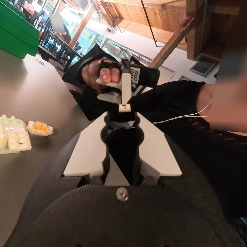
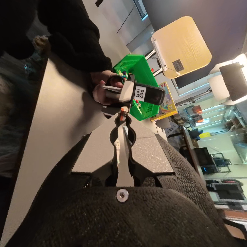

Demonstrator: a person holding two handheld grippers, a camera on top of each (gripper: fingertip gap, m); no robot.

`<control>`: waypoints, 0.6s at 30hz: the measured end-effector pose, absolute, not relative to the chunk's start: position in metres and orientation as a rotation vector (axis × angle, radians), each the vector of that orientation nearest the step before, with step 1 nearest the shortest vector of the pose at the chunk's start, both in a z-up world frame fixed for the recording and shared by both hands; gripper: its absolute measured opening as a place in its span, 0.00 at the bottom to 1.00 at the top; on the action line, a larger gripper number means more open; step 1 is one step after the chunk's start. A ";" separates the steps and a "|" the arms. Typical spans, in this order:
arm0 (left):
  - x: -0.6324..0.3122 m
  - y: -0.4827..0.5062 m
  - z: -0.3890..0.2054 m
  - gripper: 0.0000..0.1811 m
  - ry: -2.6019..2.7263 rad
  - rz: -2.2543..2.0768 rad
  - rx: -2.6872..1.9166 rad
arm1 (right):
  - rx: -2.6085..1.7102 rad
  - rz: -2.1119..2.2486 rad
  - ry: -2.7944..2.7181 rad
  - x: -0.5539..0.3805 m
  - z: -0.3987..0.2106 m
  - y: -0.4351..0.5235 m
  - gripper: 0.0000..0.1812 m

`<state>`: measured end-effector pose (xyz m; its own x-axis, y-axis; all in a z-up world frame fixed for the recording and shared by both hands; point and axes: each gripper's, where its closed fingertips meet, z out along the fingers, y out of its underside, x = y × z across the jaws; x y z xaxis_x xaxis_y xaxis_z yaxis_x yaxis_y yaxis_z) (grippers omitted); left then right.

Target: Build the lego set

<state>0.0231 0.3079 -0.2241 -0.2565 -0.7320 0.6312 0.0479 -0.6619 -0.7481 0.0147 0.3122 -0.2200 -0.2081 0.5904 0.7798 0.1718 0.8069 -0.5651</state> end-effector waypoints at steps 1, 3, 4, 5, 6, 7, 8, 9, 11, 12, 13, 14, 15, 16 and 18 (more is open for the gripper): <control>0.021 0.309 -0.222 0.19 0.829 -1.981 -1.467 | -0.582 0.413 -1.769 0.014 -0.221 0.312 0.03; 0.018 0.309 -0.219 0.15 0.821 -2.010 -1.437 | -0.570 0.400 -1.765 0.013 -0.221 0.311 0.03; 0.017 0.307 -0.217 0.12 0.828 -2.021 -1.421 | -0.567 0.400 -1.763 0.013 -0.221 0.311 0.03; 0.017 0.306 -0.217 0.11 0.834 -2.027 -1.416 | -0.565 0.405 -1.761 0.013 -0.220 0.310 0.03; 0.017 0.305 -0.217 0.11 0.841 -2.030 -1.416 | -0.561 0.409 -1.756 0.013 -0.219 0.309 0.03; 0.017 0.305 -0.217 0.11 0.845 -2.034 -1.417 | -0.554 0.409 -1.755 0.013 -0.219 0.308 0.03; 0.017 0.305 -0.217 0.12 0.841 -2.037 -1.416 | -0.551 0.406 -1.758 0.012 -0.219 0.308 0.03; 0.017 0.306 -0.217 0.14 0.833 -2.044 -1.412 | -0.548 0.401 -1.762 0.012 -0.219 0.308 0.03; 0.015 0.306 -0.215 0.13 0.821 -2.065 -1.398 | -0.541 0.397 -1.763 0.012 -0.219 0.307 0.03; 0.014 0.306 -0.214 0.11 0.824 -2.069 -1.395 | -0.539 0.399 -1.763 0.012 -0.218 0.306 0.03; 0.015 0.305 -0.215 0.09 0.835 -2.067 -1.395 | -0.536 0.400 -1.765 0.012 -0.218 0.305 0.03; 0.015 0.304 -0.215 0.09 0.843 -2.060 -1.395 | -0.536 0.400 -1.766 0.012 -0.218 0.305 0.03; 0.015 0.304 -0.215 0.09 0.844 -2.052 -1.394 | -0.538 0.399 -1.765 0.012 -0.218 0.305 0.03; 0.015 0.304 -0.215 0.08 0.846 -2.042 -1.395 | -0.540 0.399 -1.763 0.012 -0.219 0.306 0.03; 0.016 0.305 -0.216 0.08 0.855 -2.018 -1.393 | -0.546 0.404 -1.757 0.012 -0.219 0.306 0.03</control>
